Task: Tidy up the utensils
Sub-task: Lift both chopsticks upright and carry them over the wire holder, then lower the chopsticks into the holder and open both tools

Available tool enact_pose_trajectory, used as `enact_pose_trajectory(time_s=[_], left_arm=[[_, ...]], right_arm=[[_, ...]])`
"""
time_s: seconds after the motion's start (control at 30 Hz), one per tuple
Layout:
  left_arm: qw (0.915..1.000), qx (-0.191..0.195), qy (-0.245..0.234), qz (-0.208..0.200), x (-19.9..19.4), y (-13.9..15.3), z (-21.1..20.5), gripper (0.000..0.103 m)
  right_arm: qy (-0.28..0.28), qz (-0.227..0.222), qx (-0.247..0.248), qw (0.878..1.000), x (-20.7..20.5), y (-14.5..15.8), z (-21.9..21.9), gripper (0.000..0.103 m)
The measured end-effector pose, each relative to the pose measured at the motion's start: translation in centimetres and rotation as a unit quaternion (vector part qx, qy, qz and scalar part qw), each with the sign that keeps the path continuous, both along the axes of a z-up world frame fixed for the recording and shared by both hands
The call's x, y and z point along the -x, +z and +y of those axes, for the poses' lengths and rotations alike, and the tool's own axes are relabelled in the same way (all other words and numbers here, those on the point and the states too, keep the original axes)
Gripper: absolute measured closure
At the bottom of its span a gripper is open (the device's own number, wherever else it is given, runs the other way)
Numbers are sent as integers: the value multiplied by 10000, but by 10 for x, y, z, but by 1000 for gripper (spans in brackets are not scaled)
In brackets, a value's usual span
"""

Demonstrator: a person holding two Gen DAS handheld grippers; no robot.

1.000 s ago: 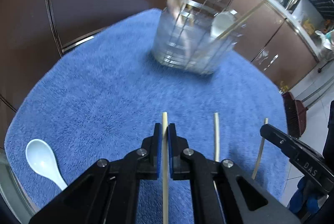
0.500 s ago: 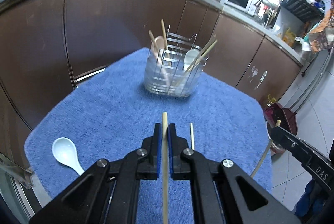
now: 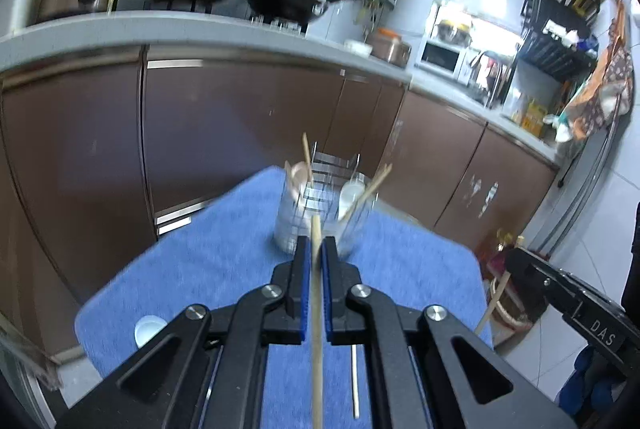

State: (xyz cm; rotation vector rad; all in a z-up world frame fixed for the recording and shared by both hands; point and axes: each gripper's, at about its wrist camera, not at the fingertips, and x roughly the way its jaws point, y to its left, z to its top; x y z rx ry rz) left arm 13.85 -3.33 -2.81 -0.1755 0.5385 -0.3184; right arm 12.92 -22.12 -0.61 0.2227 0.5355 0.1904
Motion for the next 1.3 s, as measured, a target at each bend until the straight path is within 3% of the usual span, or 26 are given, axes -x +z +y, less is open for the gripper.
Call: enact_pose_trajectory(time_s=[0.17, 0.37, 0.57, 0.77, 0.93, 1.3], left_arm=[[9995, 161, -3, -276, -28, 31, -2, 98], [9959, 619, 113, -652, -81, 66, -3, 98], [9888, 1036, 363, -1013, -147, 85, -6, 98], [9862, 1146, 418, -1122, -207, 75, -26, 98], [9875, 994, 506, -1118, -245, 47, -45, 98], [9824, 811, 973, -1373, -266, 2, -55, 98]], right_arm=[[44, -358, 108, 9993, -28, 29, 2, 97], [264, -1061, 59, 9940, -80, 57, 4, 97], [289, -1541, 84, 9876, -135, 64, 0, 97], [205, -1650, 212, 9858, -185, 49, -7, 97], [232, -1610, 321, 9862, -210, 30, -8, 98], [163, -1366, 479, 9893, -238, -18, -9, 98]])
